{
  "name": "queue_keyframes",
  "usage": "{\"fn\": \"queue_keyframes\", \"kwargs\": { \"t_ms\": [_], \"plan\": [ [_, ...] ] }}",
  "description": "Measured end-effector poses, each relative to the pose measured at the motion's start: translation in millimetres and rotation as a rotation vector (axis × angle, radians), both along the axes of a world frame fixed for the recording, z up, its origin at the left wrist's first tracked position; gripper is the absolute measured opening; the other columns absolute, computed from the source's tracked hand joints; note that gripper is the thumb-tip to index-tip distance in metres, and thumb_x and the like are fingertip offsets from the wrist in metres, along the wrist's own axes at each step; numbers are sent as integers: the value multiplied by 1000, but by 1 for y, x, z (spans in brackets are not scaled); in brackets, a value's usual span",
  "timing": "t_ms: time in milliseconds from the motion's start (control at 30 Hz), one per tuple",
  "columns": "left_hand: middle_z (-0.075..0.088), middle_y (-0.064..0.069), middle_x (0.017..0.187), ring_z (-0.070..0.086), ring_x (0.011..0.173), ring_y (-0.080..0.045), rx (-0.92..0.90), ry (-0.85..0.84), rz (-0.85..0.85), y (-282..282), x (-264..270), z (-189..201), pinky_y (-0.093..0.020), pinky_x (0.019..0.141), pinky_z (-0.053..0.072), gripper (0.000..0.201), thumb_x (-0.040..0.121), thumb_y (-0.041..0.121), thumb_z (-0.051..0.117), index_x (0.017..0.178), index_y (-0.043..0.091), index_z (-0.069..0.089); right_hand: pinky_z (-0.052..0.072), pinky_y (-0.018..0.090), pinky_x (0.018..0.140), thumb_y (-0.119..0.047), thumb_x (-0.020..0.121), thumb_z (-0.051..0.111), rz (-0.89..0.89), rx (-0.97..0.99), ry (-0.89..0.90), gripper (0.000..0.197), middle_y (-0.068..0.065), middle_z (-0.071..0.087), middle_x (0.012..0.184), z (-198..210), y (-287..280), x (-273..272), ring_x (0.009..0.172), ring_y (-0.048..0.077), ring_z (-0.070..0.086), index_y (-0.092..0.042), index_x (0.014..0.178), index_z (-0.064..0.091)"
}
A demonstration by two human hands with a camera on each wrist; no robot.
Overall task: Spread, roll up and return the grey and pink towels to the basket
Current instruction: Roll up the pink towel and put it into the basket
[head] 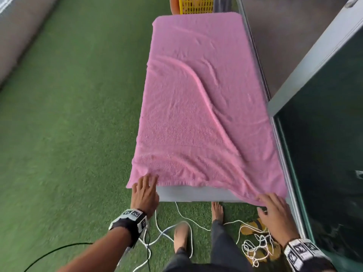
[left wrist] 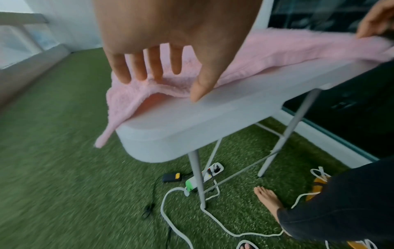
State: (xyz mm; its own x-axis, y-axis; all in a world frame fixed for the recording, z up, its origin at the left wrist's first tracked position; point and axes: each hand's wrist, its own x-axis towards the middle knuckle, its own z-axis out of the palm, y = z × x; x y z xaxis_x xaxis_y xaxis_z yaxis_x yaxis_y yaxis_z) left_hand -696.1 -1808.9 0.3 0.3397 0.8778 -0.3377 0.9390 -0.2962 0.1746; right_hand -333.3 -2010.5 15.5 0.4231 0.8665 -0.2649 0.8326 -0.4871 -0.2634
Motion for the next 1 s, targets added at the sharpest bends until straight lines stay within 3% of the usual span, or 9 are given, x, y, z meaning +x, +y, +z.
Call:
{"fn": "queue_keyframes", "kwargs": {
  "t_ms": [33,133,233,367,500,567,633,800,1000],
  "plan": [
    [53,-12,120,55,98,-32,-137,36,-39,-1,5,-4,-47,79,51,74,54,5,72,121,18,46,49,38,75,-19,62,88,95,-74,17,51,-2,58,101,-3,11,9,90,20,56,-23,107,65],
    [50,-10,127,55,103,-29,-16,99,-24,16,12,-3,-46,87,50,61,70,5,65,127,16,45,50,33,65,-35,48,93,282,-209,-46,71,-2,56,102,-10,29,29,86,18,57,-28,110,59],
    [54,-9,122,57,99,-28,-54,158,-24,20,18,-8,-44,83,53,57,73,7,67,126,14,50,52,31,56,-20,41,93,357,-232,-50,80,0,55,98,-19,32,44,77,19,57,-26,112,56],
    [64,-10,94,60,74,-29,-31,105,-10,25,18,-12,-42,63,56,52,69,-4,69,116,11,55,55,33,55,-3,58,83,383,-220,27,71,0,45,103,-35,37,58,78,19,58,-25,116,49],
    [67,-9,82,61,68,-29,-45,127,-21,30,20,-13,-39,61,54,54,69,-11,64,118,10,59,53,39,64,-40,55,89,445,-296,-37,78,4,45,104,-33,38,55,85,24,52,-20,120,50],
    [67,-10,79,62,68,-29,-34,114,-35,32,22,-13,-39,61,54,57,68,-16,60,120,9,60,48,41,63,-48,50,89,428,-301,-93,84,9,47,103,-32,37,48,85,27,48,-16,119,52],
    [64,-11,76,62,67,-30,-17,124,-58,33,23,-15,-40,62,53,58,66,-20,58,118,7,60,45,41,63,-35,54,89,380,-302,-132,75,11,46,102,-35,35,39,85,29,46,-13,116,53],
    [62,-8,87,59,82,-28,-49,156,-47,32,23,-15,-42,80,50,54,71,-14,51,120,9,55,48,45,60,-1,65,71,302,-257,-149,49,11,43,97,-42,41,29,82,32,47,-12,109,52],
    [58,-11,77,56,70,-29,101,61,-26,23,2,-6,-42,64,45,23,70,-6,64,88,7,66,53,46,68,3,69,61,213,-123,-90,36,3,59,102,-33,28,44,84,30,57,-16,99,63]
  ]
}}
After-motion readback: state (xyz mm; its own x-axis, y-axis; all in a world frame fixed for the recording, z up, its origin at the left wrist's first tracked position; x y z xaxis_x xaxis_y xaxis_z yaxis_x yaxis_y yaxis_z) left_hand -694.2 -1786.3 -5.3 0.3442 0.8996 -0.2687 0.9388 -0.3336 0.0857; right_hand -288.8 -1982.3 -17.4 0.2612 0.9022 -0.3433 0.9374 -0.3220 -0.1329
